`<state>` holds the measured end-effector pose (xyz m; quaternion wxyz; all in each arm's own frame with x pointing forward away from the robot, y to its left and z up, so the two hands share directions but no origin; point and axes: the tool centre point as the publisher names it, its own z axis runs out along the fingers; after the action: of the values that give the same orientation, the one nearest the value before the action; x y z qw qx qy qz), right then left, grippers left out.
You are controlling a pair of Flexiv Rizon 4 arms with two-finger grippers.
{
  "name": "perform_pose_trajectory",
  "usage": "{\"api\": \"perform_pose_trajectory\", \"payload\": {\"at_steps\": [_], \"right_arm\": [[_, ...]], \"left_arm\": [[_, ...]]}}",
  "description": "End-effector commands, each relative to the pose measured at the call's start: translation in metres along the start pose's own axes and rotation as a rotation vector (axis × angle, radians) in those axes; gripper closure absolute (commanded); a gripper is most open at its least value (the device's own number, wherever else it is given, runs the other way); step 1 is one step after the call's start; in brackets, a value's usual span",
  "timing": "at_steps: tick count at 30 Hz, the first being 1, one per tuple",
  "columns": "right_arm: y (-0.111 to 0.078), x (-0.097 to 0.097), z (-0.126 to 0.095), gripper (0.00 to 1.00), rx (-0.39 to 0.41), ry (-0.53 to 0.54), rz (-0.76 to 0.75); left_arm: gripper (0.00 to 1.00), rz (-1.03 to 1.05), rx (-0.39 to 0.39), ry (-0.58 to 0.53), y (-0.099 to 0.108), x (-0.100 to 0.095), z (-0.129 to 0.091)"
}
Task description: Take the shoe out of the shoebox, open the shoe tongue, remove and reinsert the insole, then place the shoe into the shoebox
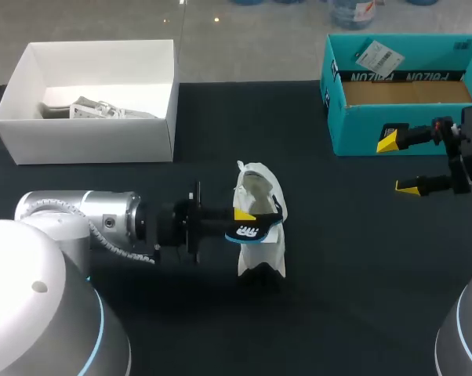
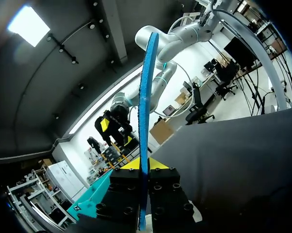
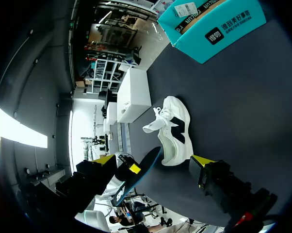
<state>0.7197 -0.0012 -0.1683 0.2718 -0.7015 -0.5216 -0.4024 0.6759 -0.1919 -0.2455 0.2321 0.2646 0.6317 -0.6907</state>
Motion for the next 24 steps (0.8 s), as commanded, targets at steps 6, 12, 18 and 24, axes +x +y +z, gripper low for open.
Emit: {"api": "perform_pose_trajectory", "payload": {"at_steps": [6,12,18,24], "right_arm": [[-0.001,0.000,0.001,0.00,-0.001,-0.003,0.002],[-0.001,0.000,0.001,0.00,-0.001,-0.003,0.002],[-0.001,0.000,0.001,0.00,-0.001,-0.003,0.002],[-0.001,0.000,0.001,0.00,-0.001,-0.003,0.002]], "left_arm": [[1.00,-0.018,0.074,0.008,0.024,0.010,0.007],[1.00,0.008,0.069,0.040,0.044,0.010,0.003],[1.00,0.014,0.069,0.072,0.057,0.010,0.001],[1.00,0.016,0.064,0.102,0.069,0.011,0.002]]}}
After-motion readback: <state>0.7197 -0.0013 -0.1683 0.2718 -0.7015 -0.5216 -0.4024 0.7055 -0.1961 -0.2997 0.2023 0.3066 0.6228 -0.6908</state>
